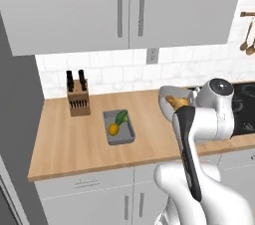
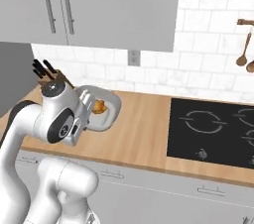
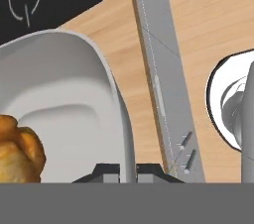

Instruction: Take the meat container that has the chicken drumstick and place it on the second highest rack of the freezer. Then take the vegetable container that has the lemon and broccoli and place it on the highest rack of the freezer.

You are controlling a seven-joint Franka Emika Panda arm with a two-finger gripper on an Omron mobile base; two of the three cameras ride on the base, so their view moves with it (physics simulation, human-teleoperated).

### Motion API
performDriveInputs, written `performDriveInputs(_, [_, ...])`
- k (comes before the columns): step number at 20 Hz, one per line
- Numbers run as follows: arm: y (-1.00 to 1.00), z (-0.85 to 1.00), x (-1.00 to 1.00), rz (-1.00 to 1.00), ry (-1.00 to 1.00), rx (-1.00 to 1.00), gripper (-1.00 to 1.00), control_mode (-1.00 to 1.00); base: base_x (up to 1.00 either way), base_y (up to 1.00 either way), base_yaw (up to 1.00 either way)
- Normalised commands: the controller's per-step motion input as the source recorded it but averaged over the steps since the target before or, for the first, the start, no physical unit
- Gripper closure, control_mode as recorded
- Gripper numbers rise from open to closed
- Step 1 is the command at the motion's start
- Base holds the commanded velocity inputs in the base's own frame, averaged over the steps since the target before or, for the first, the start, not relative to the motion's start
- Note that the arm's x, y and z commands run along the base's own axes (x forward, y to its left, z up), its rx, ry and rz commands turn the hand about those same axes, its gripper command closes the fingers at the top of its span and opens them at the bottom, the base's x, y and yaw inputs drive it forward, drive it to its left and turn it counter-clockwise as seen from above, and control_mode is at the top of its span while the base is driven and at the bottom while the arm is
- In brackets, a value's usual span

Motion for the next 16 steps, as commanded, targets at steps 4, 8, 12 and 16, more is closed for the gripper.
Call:
performDriveInputs(4, [0.0,0.0,0.0,0.0,0.0,0.0,1.0,1.0,-0.89,0.42,0.13])
performDriveInputs(8, [0.0,0.0,0.0,0.0,0.0,0.0,1.0,1.0,-0.98,0.56,0.22])
performDriveInputs(12, [0.0,0.0,0.0,0.0,0.0,0.0,1.0,1.0,-0.87,0.88,0.28])
performDriveInputs(16, [0.0,0.0,0.0,0.0,0.0,0.0,1.0,1.0,-0.3,1.0,0.24])
